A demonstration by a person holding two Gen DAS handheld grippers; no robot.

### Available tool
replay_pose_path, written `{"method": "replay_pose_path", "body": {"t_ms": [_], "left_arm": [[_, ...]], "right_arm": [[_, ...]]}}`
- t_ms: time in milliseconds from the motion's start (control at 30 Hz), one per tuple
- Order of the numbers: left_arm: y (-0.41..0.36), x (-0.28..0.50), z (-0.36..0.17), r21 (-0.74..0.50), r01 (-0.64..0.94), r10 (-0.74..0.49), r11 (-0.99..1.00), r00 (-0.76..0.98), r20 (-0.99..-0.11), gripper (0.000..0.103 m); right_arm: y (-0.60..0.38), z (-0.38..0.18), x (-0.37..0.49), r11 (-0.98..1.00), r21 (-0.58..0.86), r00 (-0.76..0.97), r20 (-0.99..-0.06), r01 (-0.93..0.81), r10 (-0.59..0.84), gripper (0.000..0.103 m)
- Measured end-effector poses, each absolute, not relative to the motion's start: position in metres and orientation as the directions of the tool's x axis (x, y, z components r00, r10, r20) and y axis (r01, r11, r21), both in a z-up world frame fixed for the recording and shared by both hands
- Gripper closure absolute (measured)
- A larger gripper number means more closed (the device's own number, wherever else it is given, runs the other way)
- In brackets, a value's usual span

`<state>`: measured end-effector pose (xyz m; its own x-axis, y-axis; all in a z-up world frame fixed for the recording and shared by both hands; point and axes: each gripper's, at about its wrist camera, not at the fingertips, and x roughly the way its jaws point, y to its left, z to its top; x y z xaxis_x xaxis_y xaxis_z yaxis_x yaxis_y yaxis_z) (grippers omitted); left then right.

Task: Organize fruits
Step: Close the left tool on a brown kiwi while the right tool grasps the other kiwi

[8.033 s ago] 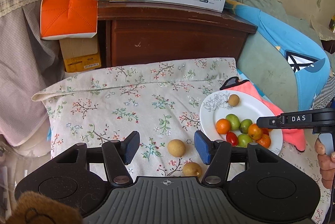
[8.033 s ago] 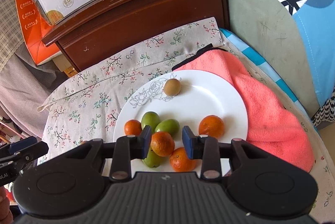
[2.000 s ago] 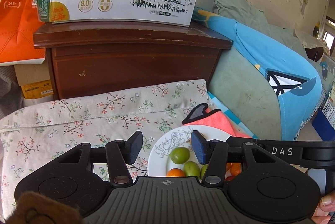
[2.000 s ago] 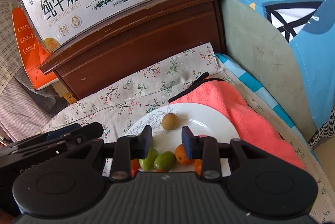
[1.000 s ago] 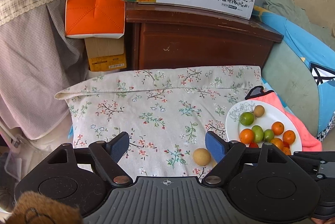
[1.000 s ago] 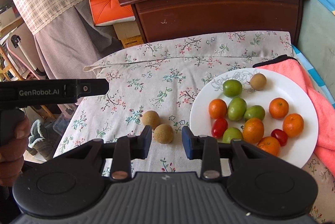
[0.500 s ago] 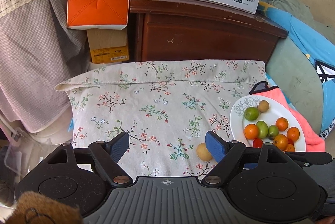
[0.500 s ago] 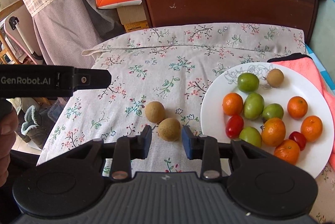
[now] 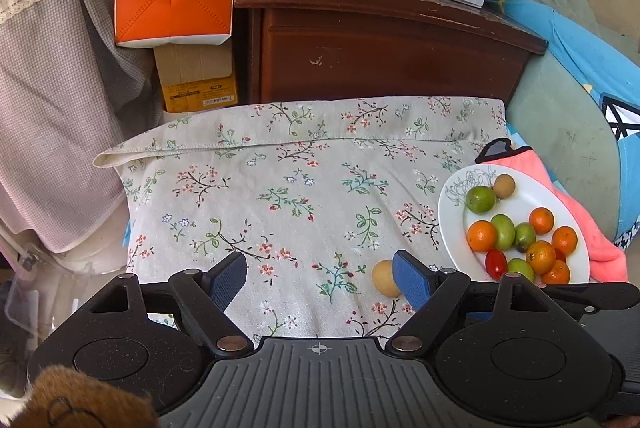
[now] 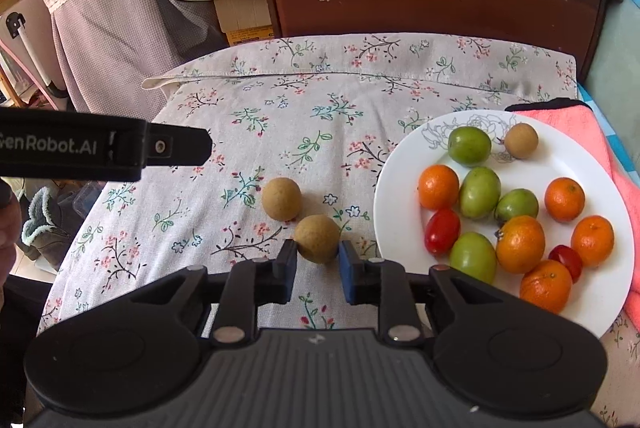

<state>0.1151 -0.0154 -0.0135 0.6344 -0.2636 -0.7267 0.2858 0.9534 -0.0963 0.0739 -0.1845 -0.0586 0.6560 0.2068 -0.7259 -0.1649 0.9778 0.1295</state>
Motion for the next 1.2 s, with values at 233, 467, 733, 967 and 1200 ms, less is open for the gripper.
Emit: {"method": "replay_pose_path", "body": {"t_ms": [233, 467, 733, 967, 1200], "left_arm": [[-0.037, 0.111, -0.027, -0.062, 0.367, -0.289, 0.928, 0.607, -0.741, 0.023], [-0.054, 0.113, -0.04, -0.069, 0.401, -0.315, 0.913, 0.588, -0.745, 0.028], [-0.064, 0.117, -0.047, -0.065, 0.423, -0.325, 0.904, 0.579, -0.748, 0.04], [-0.075, 0.121, -0.063, -0.053, 0.447, -0.324, 0.893, 0.558, -0.764, 0.06], [-0.071, 0.122, -0.058, -0.088, 0.446, -0.357, 0.891, 0.565, -0.744, 0.077]], "right_arm": [[-0.197, -0.048, 0.055, 0.974, 0.145, 0.656, -0.721, -0.172, 0.223, 0.086], [-0.209, -0.044, 0.045, 0.973, 0.168, 0.65, -0.724, -0.159, 0.231, 0.086], [-0.204, -0.046, 0.045, 0.963, 0.199, 0.636, -0.723, -0.182, 0.27, 0.081], [-0.205, -0.05, 0.046, 0.965, 0.198, 0.626, -0.734, -0.174, 0.264, 0.078], [-0.205, -0.051, 0.05, 0.964, 0.211, 0.629, -0.73, -0.163, 0.267, 0.069]]}}
